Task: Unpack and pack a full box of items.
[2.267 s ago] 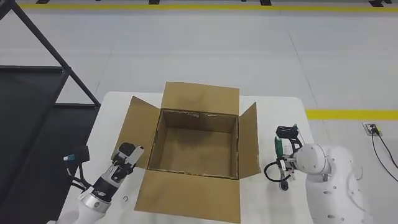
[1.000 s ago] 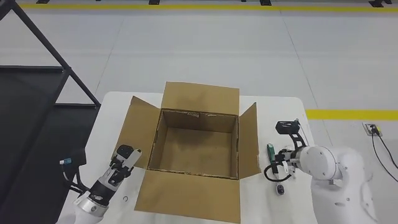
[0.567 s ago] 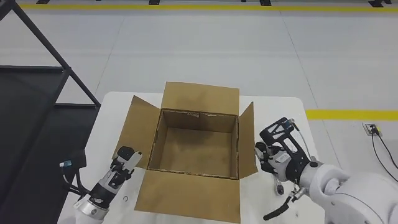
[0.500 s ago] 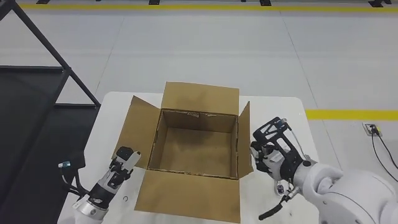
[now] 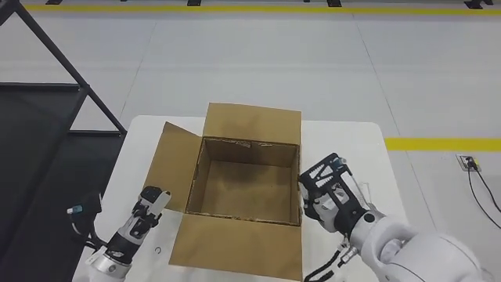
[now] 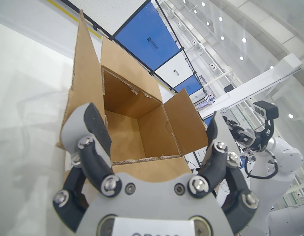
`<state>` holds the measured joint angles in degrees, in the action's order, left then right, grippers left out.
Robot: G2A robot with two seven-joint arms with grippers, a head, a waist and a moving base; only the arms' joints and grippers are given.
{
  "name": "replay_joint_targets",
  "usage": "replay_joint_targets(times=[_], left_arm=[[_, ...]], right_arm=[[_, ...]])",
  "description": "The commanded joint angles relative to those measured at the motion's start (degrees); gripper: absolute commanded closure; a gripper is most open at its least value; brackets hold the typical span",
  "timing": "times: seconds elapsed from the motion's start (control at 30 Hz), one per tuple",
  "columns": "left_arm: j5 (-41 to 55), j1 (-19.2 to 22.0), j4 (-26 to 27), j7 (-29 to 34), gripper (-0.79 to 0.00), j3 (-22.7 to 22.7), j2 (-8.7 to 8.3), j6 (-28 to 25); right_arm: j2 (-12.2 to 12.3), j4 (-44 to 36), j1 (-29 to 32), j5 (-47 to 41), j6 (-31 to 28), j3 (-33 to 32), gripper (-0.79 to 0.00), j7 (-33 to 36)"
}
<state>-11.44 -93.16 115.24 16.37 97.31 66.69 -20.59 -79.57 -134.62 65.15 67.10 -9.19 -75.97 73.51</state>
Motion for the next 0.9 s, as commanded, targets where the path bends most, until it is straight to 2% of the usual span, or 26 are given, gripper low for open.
replay_joint_targets(times=[0.0, 0.23, 0.4, 0.67, 0.87], left_arm=[[0.0, 0.3, -0.1, 0.2, -0.785, -0.2, -0.01, 0.0], [0.0, 1.1, -0.4, 0.5, -0.785, -0.6, -0.02, 0.0], [0.4, 0.9, -0.6, 0.0, -0.785, -0.3, -0.01, -0.2], [0.5, 0.7, -0.7, -0.1, -0.785, -0.2, -0.01, -0.1], [0.1, 1.3, -0.5, 0.1, -0.785, -0.7, 0.00, 0.4]], right_arm=[[0.1, 0.2, -0.1, -0.1, -1.1, 1.4, 0.000, -0.4], [0.3, 0.8, -0.2, 4.8, -1.6, 6.0, 0.000, -2.9], [0.2, 3.0, -1.8, 10.5, 4.1, 7.2, 0.000, 0.6], [0.4, 5.8, -1.2, 15.0, 10.9, 3.1, 0.000, 4.3], [0.3, 14.8, -3.0, 12.4, 13.4, 0.1, 0.000, 3.9]])
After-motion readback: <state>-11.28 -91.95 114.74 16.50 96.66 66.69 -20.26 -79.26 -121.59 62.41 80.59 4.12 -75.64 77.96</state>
